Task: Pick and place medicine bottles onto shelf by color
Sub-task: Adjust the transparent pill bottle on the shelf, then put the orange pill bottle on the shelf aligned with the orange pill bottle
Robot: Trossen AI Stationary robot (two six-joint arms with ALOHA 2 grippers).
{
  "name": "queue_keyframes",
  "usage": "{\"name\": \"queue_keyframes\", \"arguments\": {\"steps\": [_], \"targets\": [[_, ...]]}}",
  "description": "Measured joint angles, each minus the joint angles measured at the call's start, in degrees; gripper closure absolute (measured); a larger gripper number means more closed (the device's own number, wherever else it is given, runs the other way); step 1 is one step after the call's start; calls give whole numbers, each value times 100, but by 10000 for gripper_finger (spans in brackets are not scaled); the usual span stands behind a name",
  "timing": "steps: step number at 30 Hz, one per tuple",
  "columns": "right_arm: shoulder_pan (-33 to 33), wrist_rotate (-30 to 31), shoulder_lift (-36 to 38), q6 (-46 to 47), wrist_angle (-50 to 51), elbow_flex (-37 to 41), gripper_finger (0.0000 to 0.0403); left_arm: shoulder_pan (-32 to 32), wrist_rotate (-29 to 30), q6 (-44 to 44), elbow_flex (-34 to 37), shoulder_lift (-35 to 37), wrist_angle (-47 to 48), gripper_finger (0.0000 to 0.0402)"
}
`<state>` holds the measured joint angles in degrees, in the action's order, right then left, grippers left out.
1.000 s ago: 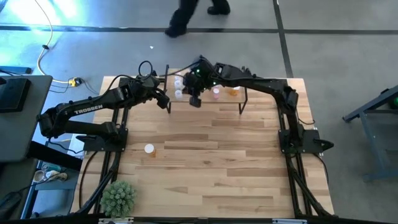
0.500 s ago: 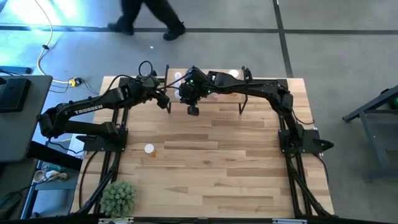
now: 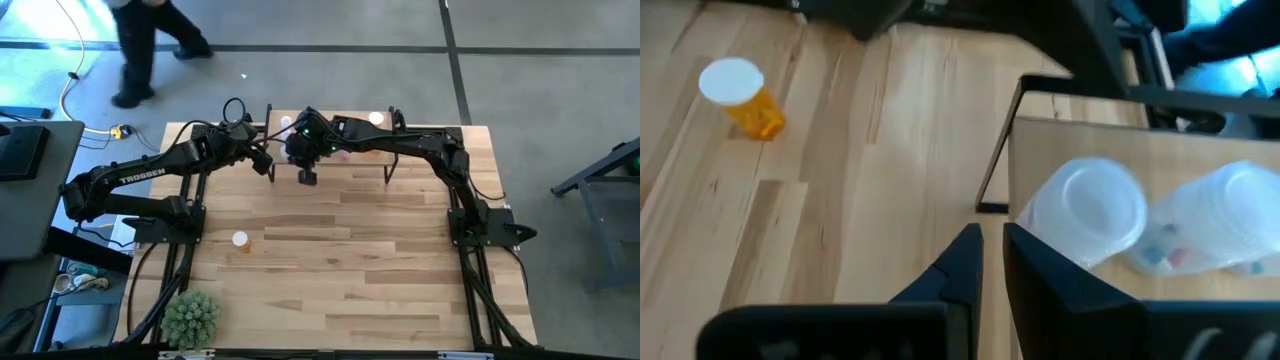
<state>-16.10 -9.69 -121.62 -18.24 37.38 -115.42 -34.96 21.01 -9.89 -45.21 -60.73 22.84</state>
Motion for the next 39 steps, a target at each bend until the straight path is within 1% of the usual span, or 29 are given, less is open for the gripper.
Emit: {"name": "queue_keyframes", "arguments": {"steps": [6,9,13,16,23,27,34,39], "targets": [[-2,98,0,24,-217,0,369,0,-1,0,0,0,0,172],[-2,382,0,22,-202,0,369,0,-1,0,0,0,-1,172],[-13,424,0,19,-205,0,369,0,-4,0,0,0,-1,172],[-13,620,0,11,-205,0,369,2,-14,-45,0,0,-1,172],[-12,583,10,-26,-129,-4,369,22,-456,-51,0,0,2,172],[63,542,20,-84,395,-270,369,155,-554,-44,0,0,155,172],[239,-26,28,-263,1500,-829,369,512,-532,-147,2,232,618,172],[357,224,33,-282,2352,-1033,369,947,-539,-455,0,583,941,172]]}}
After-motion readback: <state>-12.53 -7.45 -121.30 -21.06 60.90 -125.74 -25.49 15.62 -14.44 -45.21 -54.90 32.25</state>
